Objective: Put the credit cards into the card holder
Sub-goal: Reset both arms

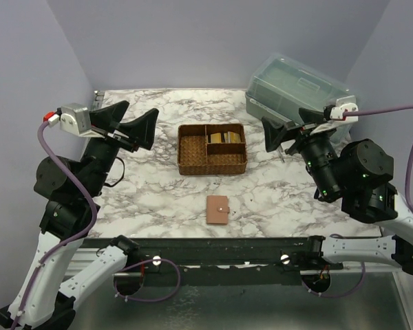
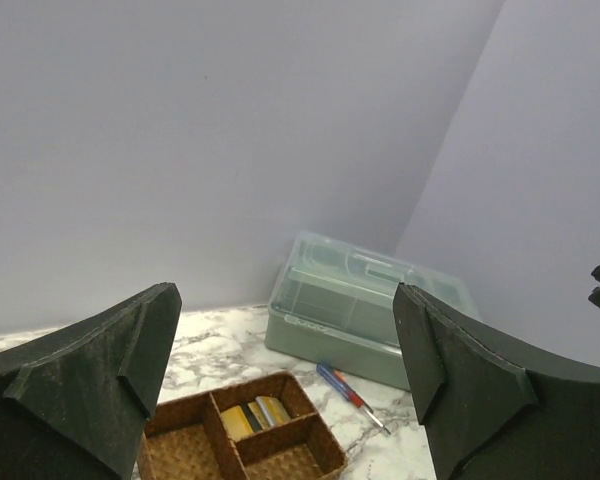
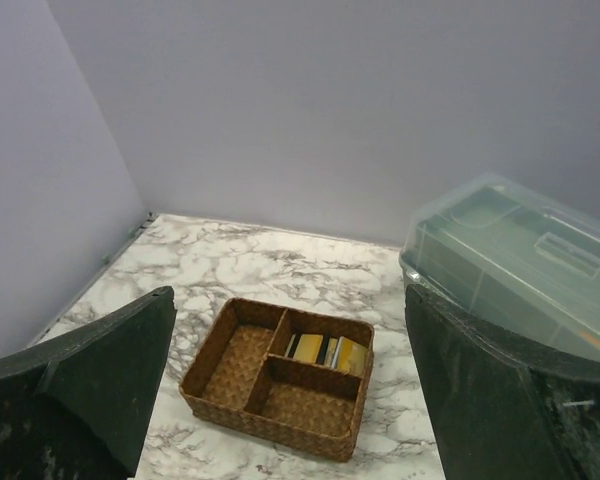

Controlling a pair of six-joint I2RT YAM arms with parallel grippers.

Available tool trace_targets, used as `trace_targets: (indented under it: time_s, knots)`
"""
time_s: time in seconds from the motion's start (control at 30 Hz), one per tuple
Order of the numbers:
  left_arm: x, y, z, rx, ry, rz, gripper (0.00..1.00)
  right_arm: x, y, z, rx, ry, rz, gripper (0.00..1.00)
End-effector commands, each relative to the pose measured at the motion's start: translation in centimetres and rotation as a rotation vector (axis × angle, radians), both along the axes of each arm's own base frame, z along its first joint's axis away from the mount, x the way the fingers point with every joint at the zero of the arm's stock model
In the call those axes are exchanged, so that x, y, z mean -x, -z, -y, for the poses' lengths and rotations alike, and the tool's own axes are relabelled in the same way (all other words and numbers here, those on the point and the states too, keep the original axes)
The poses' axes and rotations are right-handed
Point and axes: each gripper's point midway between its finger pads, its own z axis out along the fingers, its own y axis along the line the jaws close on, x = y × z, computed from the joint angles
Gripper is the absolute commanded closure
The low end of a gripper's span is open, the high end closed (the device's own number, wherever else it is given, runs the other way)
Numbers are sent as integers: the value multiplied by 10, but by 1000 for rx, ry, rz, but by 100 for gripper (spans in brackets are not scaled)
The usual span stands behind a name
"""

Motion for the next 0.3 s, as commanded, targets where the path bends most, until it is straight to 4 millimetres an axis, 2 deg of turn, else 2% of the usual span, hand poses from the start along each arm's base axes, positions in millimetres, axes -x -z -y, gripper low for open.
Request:
trace_targets:
  time_s: [0.0, 0.2, 0.27]
  knots:
    - [2, -17, -7, -3, -35, 69, 4, 3, -21, 6, -19, -8, 80, 0]
    - [-1, -12, -2, -21, -21, 69, 4, -2, -15, 14, -33, 58, 49, 0]
    - [-2, -11, -2, -22, -23, 67, 4, 1, -16, 14, -38, 33, 60, 0]
